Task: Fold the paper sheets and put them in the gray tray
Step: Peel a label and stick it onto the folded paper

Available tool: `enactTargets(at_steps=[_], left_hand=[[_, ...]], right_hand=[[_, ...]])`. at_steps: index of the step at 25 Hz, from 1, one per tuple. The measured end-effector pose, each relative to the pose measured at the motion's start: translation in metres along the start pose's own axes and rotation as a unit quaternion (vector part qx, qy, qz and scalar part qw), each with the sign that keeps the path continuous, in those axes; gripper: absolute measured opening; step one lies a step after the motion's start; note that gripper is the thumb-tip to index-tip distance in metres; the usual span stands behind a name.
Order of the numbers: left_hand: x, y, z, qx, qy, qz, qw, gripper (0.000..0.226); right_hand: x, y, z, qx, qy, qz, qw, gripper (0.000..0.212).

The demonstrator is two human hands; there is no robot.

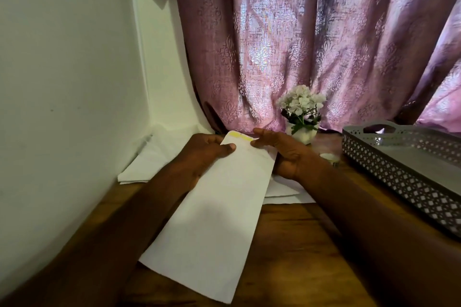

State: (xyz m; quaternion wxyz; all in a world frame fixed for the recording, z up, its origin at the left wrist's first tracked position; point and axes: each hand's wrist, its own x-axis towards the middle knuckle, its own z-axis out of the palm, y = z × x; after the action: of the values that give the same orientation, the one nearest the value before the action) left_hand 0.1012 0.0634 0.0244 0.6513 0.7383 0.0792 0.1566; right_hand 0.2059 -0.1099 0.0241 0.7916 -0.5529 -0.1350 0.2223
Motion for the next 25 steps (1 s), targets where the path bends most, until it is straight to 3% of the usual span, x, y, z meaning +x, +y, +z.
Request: enactTargets(at_steps=[5,12,16,21,25], left_hand=[[-0.004,0.009,-0.003,0.054,0.024,0.011,0.998,0.026],[-0.007,0.012,-0.002,0.086,0.049,0.014,0.995,0.022],[-0.008,0.009,0.001,0.048,0.051,0.001,0.998,0.022],[-0.003,0.006,-0.001,0.027,0.092,0.009,0.995,0.019],[-0.002,0.004,-0.002,0.021,0.087,0.008,0.996,0.014]], right_hand=[[-0.004,0.003,0.009,0.007,-0.020,0.032,0.999,0.008],[0.001,0.000,0.008,-0.005,-0.002,-0.016,1.000,0.022],[0.002,-0.002,0.005,-0.170,0.085,-0.108,0.976,0.010],[0.003,0.007,0.006,-0.274,0.133,-0.211,0.929,0.032],[0.001,0.004,0.006,-0.276,0.109,-0.200,0.934,0.042]])
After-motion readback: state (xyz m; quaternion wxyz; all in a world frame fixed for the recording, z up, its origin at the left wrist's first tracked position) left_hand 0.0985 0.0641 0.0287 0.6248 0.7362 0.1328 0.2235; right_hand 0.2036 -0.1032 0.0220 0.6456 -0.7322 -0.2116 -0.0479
